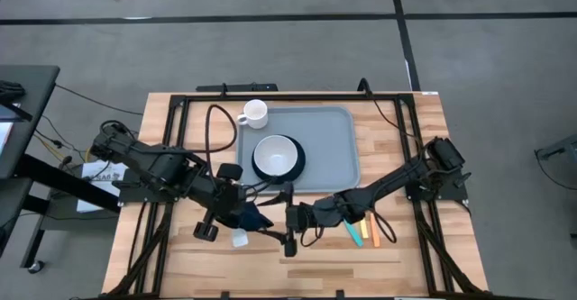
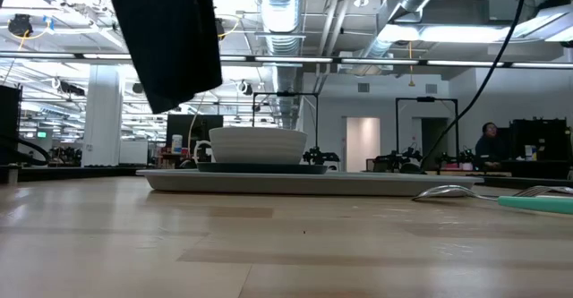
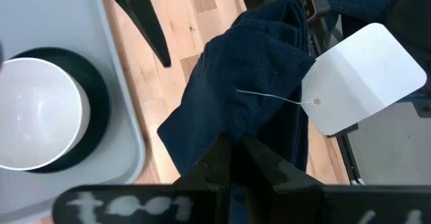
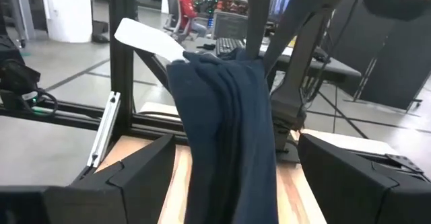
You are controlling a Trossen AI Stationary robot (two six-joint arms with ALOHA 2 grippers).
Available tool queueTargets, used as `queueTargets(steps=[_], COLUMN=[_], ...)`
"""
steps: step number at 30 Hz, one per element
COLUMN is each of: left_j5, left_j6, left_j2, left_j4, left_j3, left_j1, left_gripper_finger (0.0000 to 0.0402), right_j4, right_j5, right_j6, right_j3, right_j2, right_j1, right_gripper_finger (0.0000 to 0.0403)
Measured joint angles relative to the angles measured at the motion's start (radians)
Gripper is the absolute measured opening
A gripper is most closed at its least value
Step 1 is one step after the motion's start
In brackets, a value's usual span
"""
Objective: Set up tray
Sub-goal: Put the blue napkin on the gray serving tray to the right of the black plate
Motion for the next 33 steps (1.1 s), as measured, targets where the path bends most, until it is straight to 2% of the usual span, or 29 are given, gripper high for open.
queueTargets(steps=[10, 13, 15, 17, 19, 21, 22, 26, 33], left_j5=[0.002, 0.002, 0.002, 0.0, 0.0, 0.0, 0.0, 0.015, 0.02], left_j6=[0.03, 0.031, 0.031, 0.031, 0.031, 0.03, 0.024, 0.003, -0.066], left_j2=[0.002, 0.004, 0.004, 0.004, 0.004, 0.004, 0.004, 0.004, 0.004], left_j4=[0.048, 0.044, 0.044, 0.043, 0.043, 0.042, 0.042, 0.043, 0.051], left_j3=[0.0, 0.0, 0.0, 0.0, 0.0, 0.0, 0.0, 0.0, 0.0], left_j1=[0.043, 0.046, 0.046, 0.046, 0.046, 0.046, 0.046, 0.046, 0.046], left_gripper_finger=[0.0002, 0.0002, 0.0002, 0.0002, 0.0003, 0.0009, 0.0014, 0.0037, 0.0097], right_j4=[-0.001, -0.005, -0.003, -0.014, -0.053, -0.08, -0.09, -0.094, -0.122], right_j5=[-0.002, -0.002, -0.001, -0.002, -0.002, -0.006, -0.014, -0.027, -0.03], right_j6=[-0.017, -0.018, -0.015, 0.001, 0.014, 0.013, 0.004, 0.017, 0.028], right_j3=[0.023, 0.034, 0.043, 0.05, 0.06, 0.064, 0.064, 0.064, 0.064], right_j2=[0.0, 0.0, 0.0, 0.0, 0.0, 0.0, 0.0, 0.0, 0.0], right_j1=[-0.037, -0.047, -0.053, -0.059, -0.063, -0.064, -0.064, -0.064, -0.061], right_gripper_finger=[0.0305, 0.0292, 0.0268, 0.0226, 0.0158, 0.0066, 0.0035, 0.0008, 0.0003])
